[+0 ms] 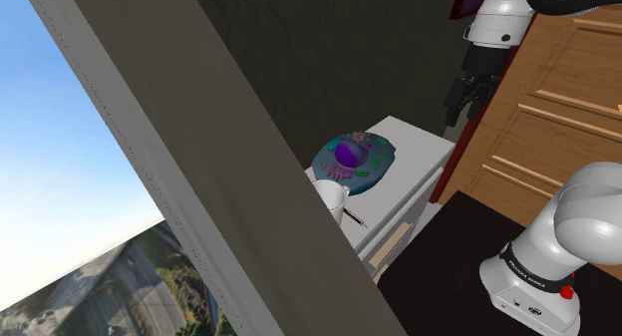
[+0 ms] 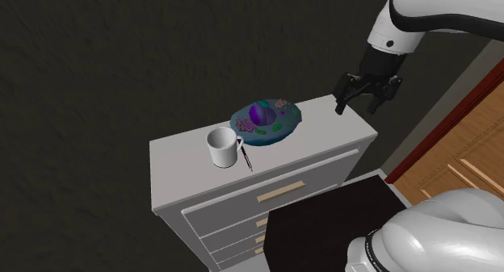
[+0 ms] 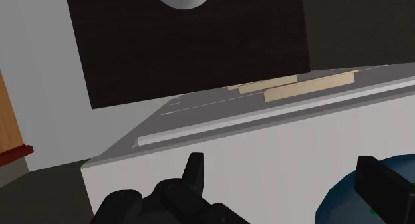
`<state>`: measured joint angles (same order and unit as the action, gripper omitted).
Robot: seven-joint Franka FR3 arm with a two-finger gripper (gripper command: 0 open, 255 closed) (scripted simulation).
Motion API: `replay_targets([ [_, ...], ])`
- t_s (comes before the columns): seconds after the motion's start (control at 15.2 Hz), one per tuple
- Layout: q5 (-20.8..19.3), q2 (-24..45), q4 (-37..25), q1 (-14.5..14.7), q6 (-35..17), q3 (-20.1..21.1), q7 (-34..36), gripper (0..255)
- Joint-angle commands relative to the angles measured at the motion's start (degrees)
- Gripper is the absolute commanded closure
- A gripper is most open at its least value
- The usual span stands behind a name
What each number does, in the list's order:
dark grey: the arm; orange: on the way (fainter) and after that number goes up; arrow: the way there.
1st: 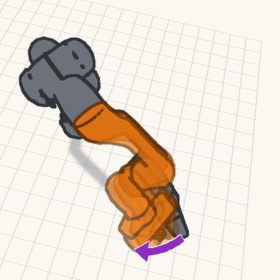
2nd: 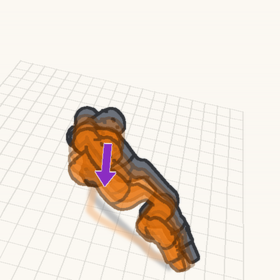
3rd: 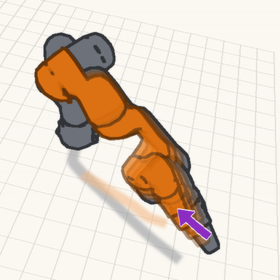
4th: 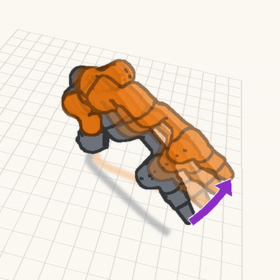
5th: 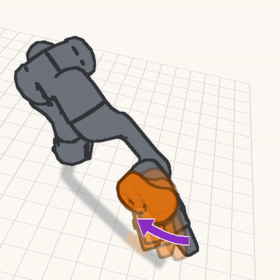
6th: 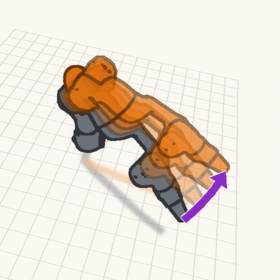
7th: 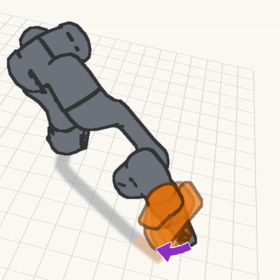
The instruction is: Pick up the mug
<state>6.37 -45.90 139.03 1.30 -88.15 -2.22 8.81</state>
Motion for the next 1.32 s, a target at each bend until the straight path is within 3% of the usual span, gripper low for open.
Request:
replay_targets([
  [0.0,0.0,0.0,0.0,0.0,0.0,0.0,0.0,0],
  [0.66,6.0,8.8,-3.6,4.4,-8.1,14.5,13.6,0],
  [1.25,5.2,22.8,-12.9,5.8,-14.6,27.2,26.7,0],
])
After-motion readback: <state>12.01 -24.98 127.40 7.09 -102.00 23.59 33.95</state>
